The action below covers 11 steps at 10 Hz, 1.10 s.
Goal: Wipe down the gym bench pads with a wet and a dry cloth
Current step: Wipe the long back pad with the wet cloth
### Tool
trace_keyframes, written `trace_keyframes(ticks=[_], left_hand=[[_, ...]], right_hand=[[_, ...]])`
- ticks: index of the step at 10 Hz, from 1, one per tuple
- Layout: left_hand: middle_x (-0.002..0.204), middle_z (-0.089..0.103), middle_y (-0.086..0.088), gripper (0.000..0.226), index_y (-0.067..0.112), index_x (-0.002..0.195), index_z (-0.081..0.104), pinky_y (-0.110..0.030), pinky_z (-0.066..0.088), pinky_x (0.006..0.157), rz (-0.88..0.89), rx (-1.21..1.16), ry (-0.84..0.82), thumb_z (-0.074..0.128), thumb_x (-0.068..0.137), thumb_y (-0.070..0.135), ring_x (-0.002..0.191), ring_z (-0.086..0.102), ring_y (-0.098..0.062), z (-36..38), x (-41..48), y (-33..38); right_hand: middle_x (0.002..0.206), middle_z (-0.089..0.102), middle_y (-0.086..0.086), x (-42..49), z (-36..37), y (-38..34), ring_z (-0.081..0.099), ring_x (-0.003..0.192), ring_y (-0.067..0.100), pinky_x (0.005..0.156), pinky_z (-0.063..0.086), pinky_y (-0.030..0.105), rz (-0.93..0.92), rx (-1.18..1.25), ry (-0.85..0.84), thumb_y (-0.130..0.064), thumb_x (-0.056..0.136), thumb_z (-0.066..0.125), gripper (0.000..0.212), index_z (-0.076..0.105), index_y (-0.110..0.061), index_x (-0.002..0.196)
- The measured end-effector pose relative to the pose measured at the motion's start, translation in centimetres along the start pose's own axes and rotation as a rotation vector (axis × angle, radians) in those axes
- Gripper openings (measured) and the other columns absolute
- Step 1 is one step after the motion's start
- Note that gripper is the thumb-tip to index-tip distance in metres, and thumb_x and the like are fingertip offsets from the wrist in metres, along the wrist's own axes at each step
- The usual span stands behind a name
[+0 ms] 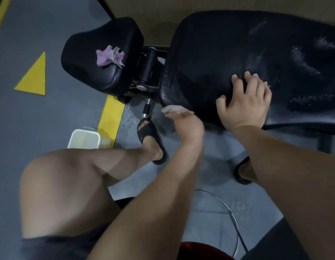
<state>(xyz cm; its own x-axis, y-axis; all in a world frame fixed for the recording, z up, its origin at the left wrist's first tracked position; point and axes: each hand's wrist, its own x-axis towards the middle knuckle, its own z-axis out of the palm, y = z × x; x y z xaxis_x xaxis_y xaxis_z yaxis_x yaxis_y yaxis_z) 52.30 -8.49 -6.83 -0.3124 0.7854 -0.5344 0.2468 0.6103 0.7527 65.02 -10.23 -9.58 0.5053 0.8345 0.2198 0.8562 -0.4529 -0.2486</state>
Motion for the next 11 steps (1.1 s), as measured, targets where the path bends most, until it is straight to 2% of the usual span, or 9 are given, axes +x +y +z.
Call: trace_keyframes(ticks=[2,4,5,6,7,8,9,10,11], left_hand=[[0.146,0.050,-0.020,0.051,0.001,0.157,0.022,-0.033,0.040,0.101,0.018,-0.071,0.009,0.034,0.110,0.018,0.126,0.054,-0.033,0.2,0.6,-0.2],[0.092,0.063,-0.017,0.028,-0.001,0.120,0.054,-0.020,0.046,0.050,-0.105,-0.250,-0.107,0.041,0.109,0.021,0.067,0.056,-0.024,1.1,0.8,-1.7],[0.107,0.070,-0.013,0.033,0.004,0.126,0.054,-0.045,0.059,0.082,-0.053,-0.304,-0.029,0.044,0.106,0.028,0.087,0.061,-0.032,-0.3,4.3,-1.2],[0.096,0.060,0.013,0.039,0.011,0.144,0.040,-0.049,0.050,0.103,-0.055,-0.219,-0.007,0.040,0.107,0.027,0.097,0.063,-0.016,-0.7,6.3,0.4],[0.112,0.058,0.011,0.051,0.016,0.157,0.023,-0.032,0.047,0.099,0.128,-0.064,-0.004,0.039,0.108,0.019,0.098,0.058,0.001,-1.3,7.4,1.7],[0.166,0.017,-0.012,0.058,0.009,0.161,0.011,-0.034,0.023,0.122,0.350,0.294,-0.075,0.036,0.110,0.019,0.152,0.023,-0.026,-2.3,9.5,2.4],[0.170,-0.002,-0.014,0.058,0.005,0.161,0.007,-0.045,0.006,0.127,0.568,0.576,-0.151,0.031,0.110,0.020,0.156,-0.007,-0.033,-3.3,10.2,2.2],[0.169,0.002,-0.017,0.061,0.004,0.161,0.010,-0.048,0.002,0.127,0.924,0.888,-0.201,0.033,0.108,0.024,0.155,-0.009,-0.035,-5.0,6.3,-0.7],[0.170,-0.002,-0.007,0.062,0.012,0.163,0.007,-0.043,-0.003,0.127,0.977,1.078,-0.267,0.030,0.108,0.031,0.156,-0.012,-0.024,-5.6,6.0,-1.8]], right_hand=[[0.154,0.044,0.016,0.1,0.2,-0.1,0.034,0.146,0.035,0.122,0.020,0.052,0.002,-0.016,0.005,-0.047,0.089,0.045,0.064,0.050,-0.016,0.145],[0.153,0.045,0.015,-0.1,0.3,-0.1,0.035,0.146,0.034,0.122,0.021,0.051,0.003,-0.006,0.024,-0.046,0.089,0.045,0.063,0.051,-0.017,0.144],[0.153,0.045,0.015,-0.1,0.3,0.1,0.035,0.146,0.034,0.123,0.020,0.051,0.004,-0.015,0.019,-0.047,0.089,0.045,0.064,0.050,-0.017,0.145],[0.153,0.045,0.015,0.1,0.3,0.1,0.035,0.146,0.034,0.123,0.019,0.051,-0.001,-0.016,0.019,-0.047,0.089,0.045,0.064,0.050,-0.016,0.145],[0.153,0.045,0.016,0.1,0.3,0.1,0.035,0.146,0.034,0.123,0.019,0.051,0.002,-0.018,0.016,-0.048,0.090,0.044,0.064,0.050,-0.016,0.145],[0.152,0.046,0.016,0.0,0.5,0.2,0.036,0.145,0.034,0.123,0.019,0.051,0.000,-0.014,0.032,-0.047,0.089,0.044,0.063,0.052,-0.017,0.144],[0.151,0.047,0.016,0.1,0.5,0.1,0.037,0.145,0.035,0.123,0.020,0.051,0.005,-0.006,0.036,-0.047,0.089,0.045,0.063,0.052,-0.016,0.144],[0.151,0.047,0.017,0.2,0.3,0.1,0.037,0.145,0.035,0.123,0.020,0.051,0.010,0.006,0.038,-0.046,0.089,0.045,0.063,0.053,-0.016,0.144],[0.152,0.047,0.016,0.1,0.4,0.2,0.035,0.146,0.035,0.124,0.018,0.050,0.018,0.024,0.033,-0.045,0.089,0.045,0.063,0.052,-0.016,0.144]])
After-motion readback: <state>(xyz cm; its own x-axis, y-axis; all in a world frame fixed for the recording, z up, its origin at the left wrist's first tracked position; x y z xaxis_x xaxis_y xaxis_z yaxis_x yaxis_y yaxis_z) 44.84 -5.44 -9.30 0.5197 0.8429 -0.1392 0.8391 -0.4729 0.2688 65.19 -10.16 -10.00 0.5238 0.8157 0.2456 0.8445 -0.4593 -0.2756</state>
